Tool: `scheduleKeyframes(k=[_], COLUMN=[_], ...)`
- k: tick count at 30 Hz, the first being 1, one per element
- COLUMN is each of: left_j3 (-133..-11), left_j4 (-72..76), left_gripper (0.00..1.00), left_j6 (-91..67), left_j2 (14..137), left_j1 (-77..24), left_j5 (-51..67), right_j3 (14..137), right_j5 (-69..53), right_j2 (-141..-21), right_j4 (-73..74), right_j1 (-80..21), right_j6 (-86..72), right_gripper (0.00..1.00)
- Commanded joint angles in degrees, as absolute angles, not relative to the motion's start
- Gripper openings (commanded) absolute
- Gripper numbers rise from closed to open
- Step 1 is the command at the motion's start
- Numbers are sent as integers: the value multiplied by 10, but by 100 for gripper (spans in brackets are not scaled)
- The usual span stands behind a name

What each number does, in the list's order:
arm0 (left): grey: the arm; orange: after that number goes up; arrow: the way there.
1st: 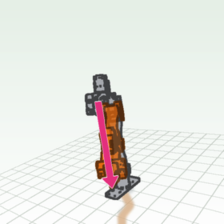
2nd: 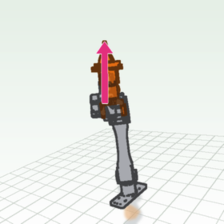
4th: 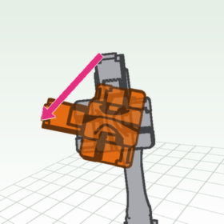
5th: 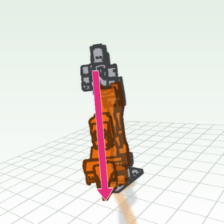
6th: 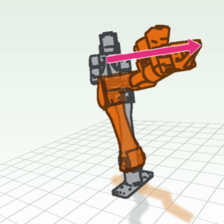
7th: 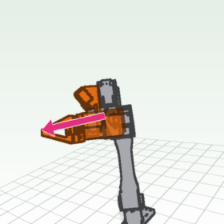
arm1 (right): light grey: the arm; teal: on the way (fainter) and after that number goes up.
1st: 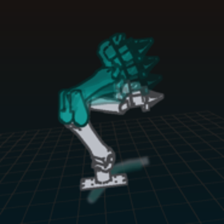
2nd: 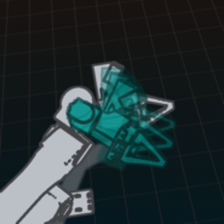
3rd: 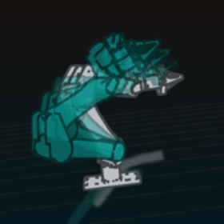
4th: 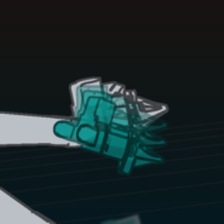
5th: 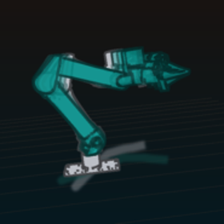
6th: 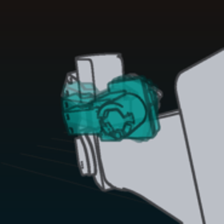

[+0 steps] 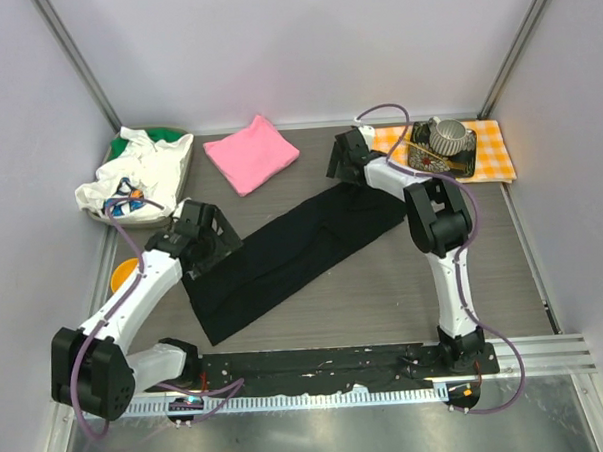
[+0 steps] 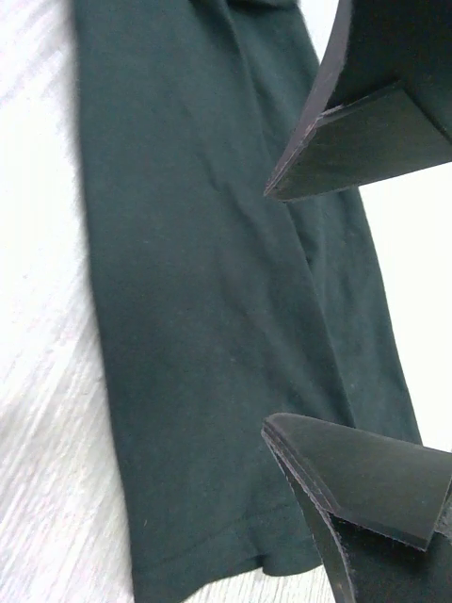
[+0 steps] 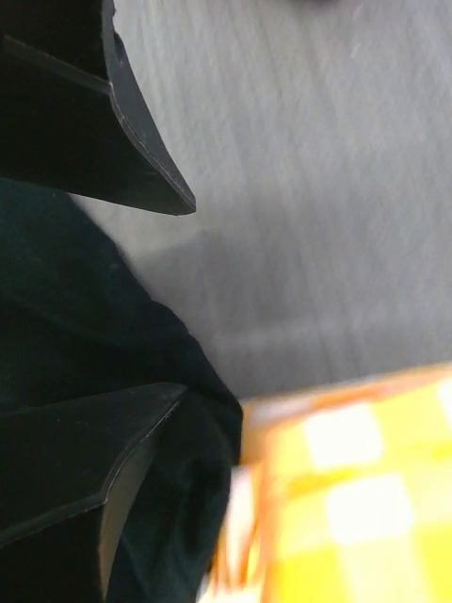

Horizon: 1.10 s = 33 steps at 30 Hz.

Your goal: Fold and stack the t-shirts

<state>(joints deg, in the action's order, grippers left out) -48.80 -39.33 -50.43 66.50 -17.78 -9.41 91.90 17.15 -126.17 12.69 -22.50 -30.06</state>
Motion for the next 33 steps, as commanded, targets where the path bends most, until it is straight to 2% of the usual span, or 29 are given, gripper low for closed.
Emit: scheduleKeyframes(k=[1, 7, 10, 12, 16, 19, 23, 29, 33], left_j3=[-452, -426, -420, -416, -393, -375, -352, -343, -380], left_j4=[-361, -315, -303, -293, -270, -263, -265, -264, -264], left_gripper=[100, 100, 100, 100, 100, 100, 100, 100, 100], left_j6=[-533, -569, -574, -574, -579, -598, -644, -748, -822], left_j2=[673, 717, 747, 770, 805, 808, 795, 803, 847], left_j1=[-217, -285, -302, -308, -318, -340, -387, -532, -647], left_j5=[-109, -134, -154, -160, -157, -158, -157, -175, -192], right_j3=[1063, 1269, 1302, 1271, 1126, 1083, 1076, 1045, 962], right_j5=[70, 25, 60, 92, 146, 163, 163, 135, 143], right_j2=[-1371, -1480, -1488, -1428, -1280, -1188, -1118, -1048, -998], right_j4=[199, 268, 293, 267, 205, 205, 254, 326, 329], right_j1=[-244, -282, -291, -291, -291, -291, -292, -294, -300], right_j6=[-310, -295, -279, -265, -241, -231, -236, -249, -251], right_gripper=[78, 79, 81, 83, 90, 96, 97, 98, 99])
